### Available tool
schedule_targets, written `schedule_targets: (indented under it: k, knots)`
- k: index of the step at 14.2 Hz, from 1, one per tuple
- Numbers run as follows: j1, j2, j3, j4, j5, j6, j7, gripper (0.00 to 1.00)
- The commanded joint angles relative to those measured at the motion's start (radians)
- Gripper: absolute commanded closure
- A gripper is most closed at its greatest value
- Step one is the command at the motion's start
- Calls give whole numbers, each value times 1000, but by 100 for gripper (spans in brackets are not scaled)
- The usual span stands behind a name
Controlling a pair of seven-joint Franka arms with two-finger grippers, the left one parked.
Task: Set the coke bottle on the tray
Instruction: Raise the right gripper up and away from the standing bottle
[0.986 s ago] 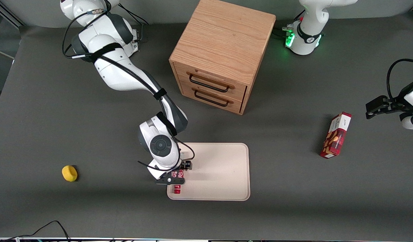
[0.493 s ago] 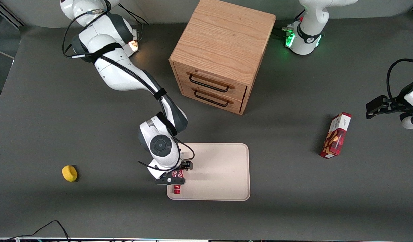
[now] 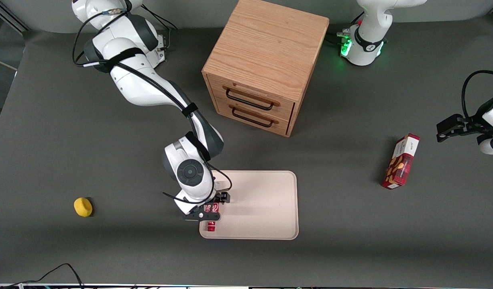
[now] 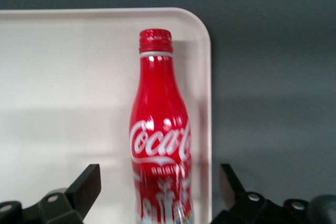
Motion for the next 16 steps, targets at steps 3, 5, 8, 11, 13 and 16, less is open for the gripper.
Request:
schedule_targets:
  k: [3, 5, 8, 11, 13, 16]
  knots:
    - [-82, -389, 61, -369, 84, -108, -20, 0]
    - [-162, -567, 125, -533, 91, -116, -31, 0]
    - [-413, -761, 300, -676, 108, -255, -182, 0]
    - [-517, -933, 328, -799, 158, -295, -300, 0]
    - [-494, -1069, 207, -900, 218, -297, -441, 0]
    - [-425, -1188, 10, -960, 226, -372, -681, 0]
